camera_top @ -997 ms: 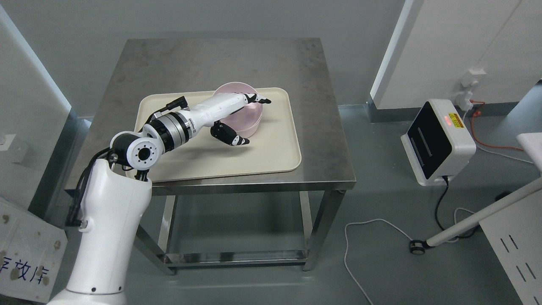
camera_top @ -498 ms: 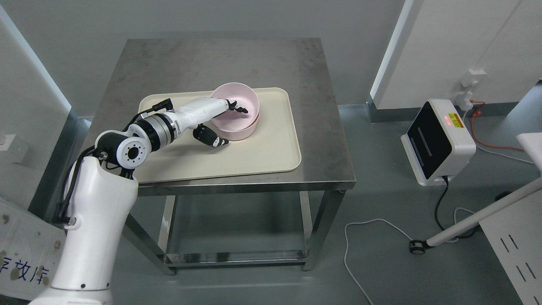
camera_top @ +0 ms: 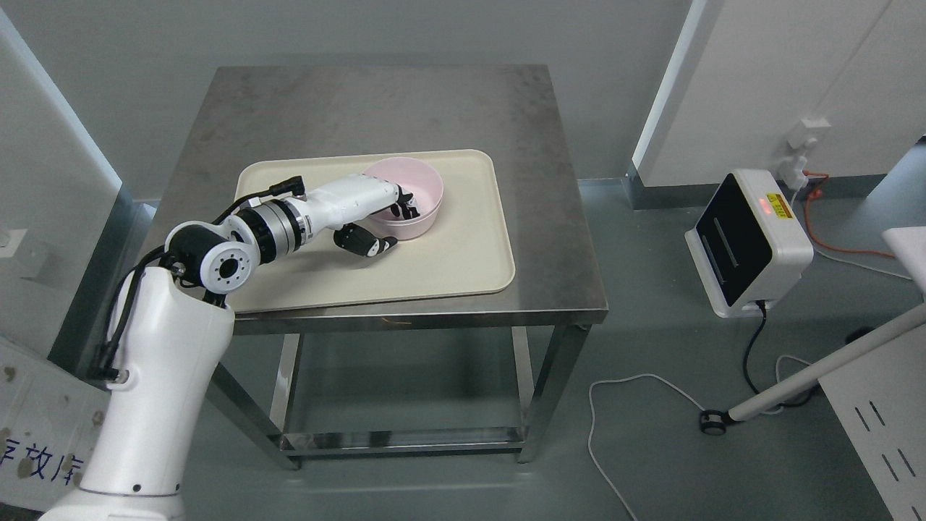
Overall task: Stack pink IKEA bowls on left shelf middle
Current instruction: 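Lift the stacked pink bowls off the tray with the left hand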
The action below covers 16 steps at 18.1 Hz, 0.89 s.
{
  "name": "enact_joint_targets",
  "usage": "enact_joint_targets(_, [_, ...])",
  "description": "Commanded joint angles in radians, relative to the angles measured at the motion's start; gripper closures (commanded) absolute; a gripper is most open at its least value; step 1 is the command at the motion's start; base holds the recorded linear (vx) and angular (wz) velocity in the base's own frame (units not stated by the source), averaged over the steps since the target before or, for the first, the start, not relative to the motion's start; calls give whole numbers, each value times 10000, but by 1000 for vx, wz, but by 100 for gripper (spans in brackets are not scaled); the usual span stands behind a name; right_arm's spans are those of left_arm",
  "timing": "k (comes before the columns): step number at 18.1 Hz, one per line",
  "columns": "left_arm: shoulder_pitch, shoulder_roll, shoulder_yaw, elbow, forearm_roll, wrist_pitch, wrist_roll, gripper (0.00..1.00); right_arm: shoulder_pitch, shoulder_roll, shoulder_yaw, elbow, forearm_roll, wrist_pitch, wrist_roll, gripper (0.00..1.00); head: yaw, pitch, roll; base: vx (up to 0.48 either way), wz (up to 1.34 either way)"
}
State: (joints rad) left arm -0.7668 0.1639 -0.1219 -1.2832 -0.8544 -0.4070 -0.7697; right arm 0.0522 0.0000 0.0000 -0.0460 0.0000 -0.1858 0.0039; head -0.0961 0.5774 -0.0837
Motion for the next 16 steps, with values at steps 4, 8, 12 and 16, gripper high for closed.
enact_joint_targets(4, [-2, -334, 756, 70, 61, -806, -19, 99, 0, -175, -92, 0, 77, 2, -8, 0, 0, 0, 0, 0, 0])
enact_joint_targets(8, [-354, -535, 1723, -7, 763, -992, -126, 100, 0, -175, -92, 0, 77, 2, 7, 0, 0, 0, 0, 0, 0])
enact_joint_targets(12, [-371, -428, 2445, -726, 2664, -1023, -264, 99, 0, -175, -92, 0, 77, 2, -8, 0, 0, 0, 0, 0, 0])
enact_joint_targets(16, [12, -412, 3288, -1187, 3512, -2002, -479, 98, 0, -175, -92, 0, 77, 2, -8, 0, 0, 0, 0, 0, 0])
